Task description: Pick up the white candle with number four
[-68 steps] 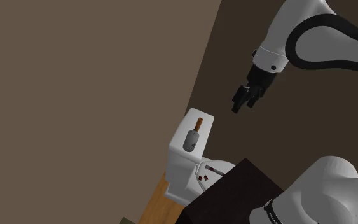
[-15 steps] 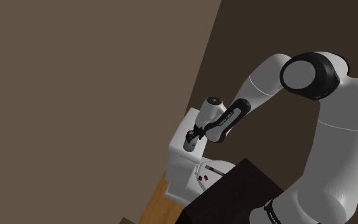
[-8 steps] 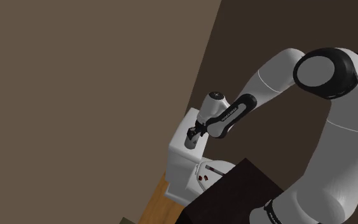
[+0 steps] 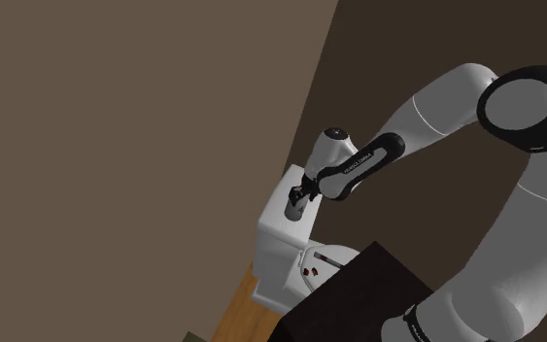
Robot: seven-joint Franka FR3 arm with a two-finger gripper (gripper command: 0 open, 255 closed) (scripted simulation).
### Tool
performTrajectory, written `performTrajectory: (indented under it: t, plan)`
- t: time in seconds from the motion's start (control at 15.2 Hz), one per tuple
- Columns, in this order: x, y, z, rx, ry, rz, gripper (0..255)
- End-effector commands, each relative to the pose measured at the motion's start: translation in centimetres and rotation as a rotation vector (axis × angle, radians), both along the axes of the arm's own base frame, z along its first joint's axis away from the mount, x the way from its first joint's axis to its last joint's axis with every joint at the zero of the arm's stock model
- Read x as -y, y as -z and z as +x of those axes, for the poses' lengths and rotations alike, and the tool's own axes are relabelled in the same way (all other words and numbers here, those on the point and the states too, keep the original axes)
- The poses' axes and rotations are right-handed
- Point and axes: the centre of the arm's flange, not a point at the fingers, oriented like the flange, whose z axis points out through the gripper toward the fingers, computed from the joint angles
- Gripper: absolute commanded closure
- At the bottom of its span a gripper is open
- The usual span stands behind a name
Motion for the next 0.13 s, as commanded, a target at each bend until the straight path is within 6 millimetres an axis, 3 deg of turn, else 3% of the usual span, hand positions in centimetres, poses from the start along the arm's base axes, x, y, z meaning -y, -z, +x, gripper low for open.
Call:
performTrajectory:
  t: [0.0, 0.07]
  plan:
    - [0.03, -0.68, 0.01, 0.0, 0.0, 0.0, 255]
    - [0.03, -0.68, 0.01, 0.0, 0.0, 0.0, 255]
